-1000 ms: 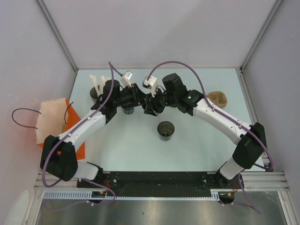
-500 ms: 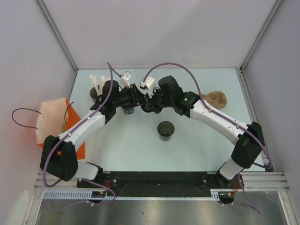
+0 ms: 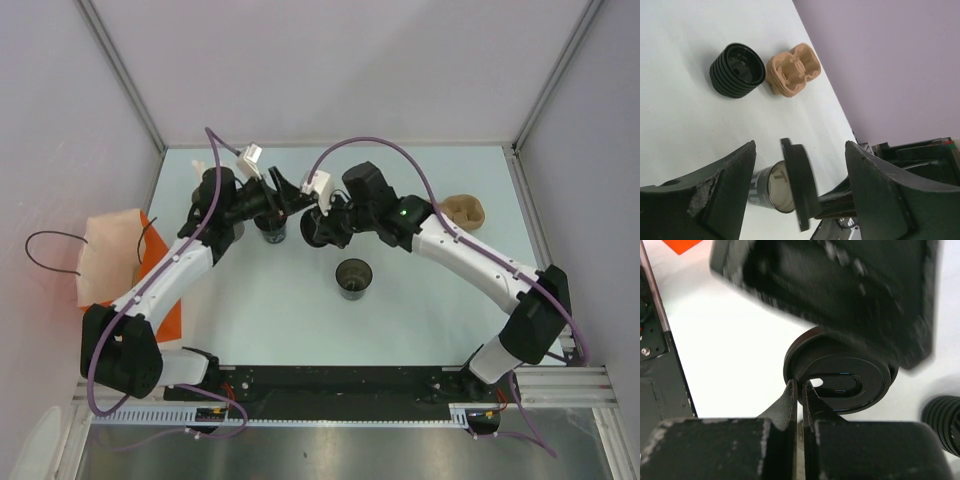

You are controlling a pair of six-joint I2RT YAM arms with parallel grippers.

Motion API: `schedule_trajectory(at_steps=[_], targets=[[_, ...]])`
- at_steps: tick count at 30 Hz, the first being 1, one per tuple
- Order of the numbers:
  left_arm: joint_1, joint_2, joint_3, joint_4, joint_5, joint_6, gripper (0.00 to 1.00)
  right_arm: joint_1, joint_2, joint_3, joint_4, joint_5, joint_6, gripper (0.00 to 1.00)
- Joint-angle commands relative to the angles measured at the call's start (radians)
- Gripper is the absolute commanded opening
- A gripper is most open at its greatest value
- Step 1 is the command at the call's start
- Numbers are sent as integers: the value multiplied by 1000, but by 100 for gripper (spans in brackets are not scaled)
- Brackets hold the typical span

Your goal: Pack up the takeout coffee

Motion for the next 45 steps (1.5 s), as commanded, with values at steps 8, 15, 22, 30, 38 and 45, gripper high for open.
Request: schedule_trajectory(at_steps=[8, 15, 22, 30, 38, 45], targets=[[50, -53, 156, -102, 25, 221, 91, -206, -194, 20, -126, -172, -89, 0], [48, -54, 195, -148, 36, 319, 100, -298, -239, 20, -221, -162, -158, 0], [47, -94, 221, -294, 35, 702, 100, -373, -217, 11, -330, -198, -226, 0], [47, -209, 112, -458, 140, 1161, 100, -390, -190, 20, -335, -160, -247, 0], [47, -274, -11, -485, 169, 1177, 100, -384, -176, 0, -352, -129, -269, 0], [47, -316, -63, -482, 131, 1217, 100, -307, -141, -20, -384, -51, -290, 0]])
